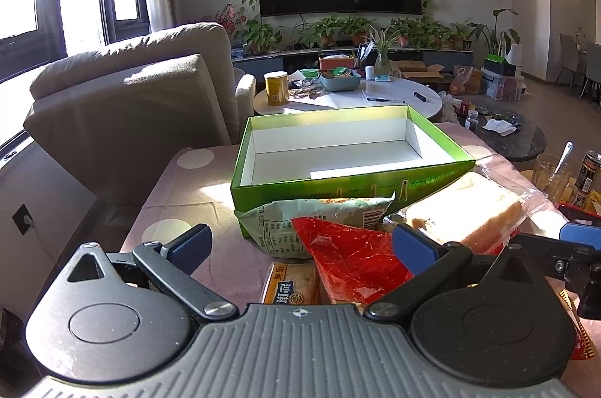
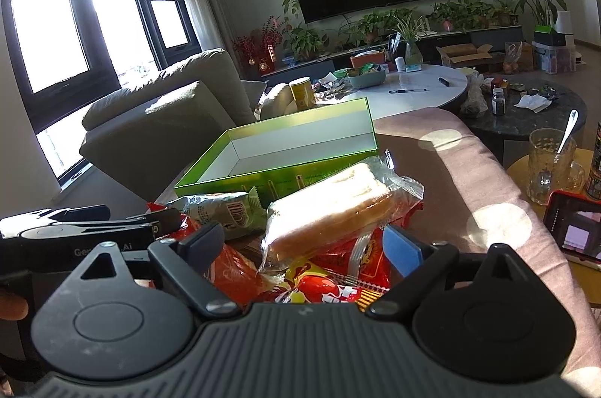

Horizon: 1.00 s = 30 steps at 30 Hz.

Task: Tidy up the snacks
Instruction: 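Move the right gripper down onto the red chip bag and grasp it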

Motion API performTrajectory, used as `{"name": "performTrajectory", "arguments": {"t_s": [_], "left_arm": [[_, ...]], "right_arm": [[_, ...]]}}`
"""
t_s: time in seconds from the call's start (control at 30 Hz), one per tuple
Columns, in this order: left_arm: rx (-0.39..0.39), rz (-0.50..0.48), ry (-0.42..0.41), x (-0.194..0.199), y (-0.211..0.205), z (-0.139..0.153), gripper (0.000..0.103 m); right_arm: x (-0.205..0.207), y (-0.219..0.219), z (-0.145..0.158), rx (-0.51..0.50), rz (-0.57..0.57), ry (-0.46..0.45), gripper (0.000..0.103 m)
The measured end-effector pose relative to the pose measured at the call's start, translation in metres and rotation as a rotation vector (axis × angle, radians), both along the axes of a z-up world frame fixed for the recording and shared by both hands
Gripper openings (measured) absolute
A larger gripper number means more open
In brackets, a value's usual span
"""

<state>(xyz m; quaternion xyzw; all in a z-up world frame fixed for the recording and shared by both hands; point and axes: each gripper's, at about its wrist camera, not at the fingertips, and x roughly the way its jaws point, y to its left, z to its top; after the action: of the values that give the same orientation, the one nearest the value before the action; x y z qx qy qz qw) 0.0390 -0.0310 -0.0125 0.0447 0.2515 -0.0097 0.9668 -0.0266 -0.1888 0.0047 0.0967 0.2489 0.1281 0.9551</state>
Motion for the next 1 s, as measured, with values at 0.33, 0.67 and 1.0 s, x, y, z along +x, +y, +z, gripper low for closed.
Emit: {"name": "performTrajectory", "arguments": {"t_s": [0.33, 0.67, 1.0], "left_arm": [[0.040, 0.029, 0.017, -0.006, 0.014, -0.008, 0.103], [0.118, 0.070, 0.165, -0.019, 0.049, -0.044, 0.103], [-0.111, -0.010, 0.108, -0.031, 0.064, -0.019, 0.102]], "right_arm": [[-0.001, 0.008, -0.002, -0.018, 0.032, 0.005, 0.071], [0.001, 0.040, -0.009, -0.084, 0.146, 0.020, 0.071], [0.053, 0.045, -0.012, 0.067, 0.295, 0.206, 0.071]]}}
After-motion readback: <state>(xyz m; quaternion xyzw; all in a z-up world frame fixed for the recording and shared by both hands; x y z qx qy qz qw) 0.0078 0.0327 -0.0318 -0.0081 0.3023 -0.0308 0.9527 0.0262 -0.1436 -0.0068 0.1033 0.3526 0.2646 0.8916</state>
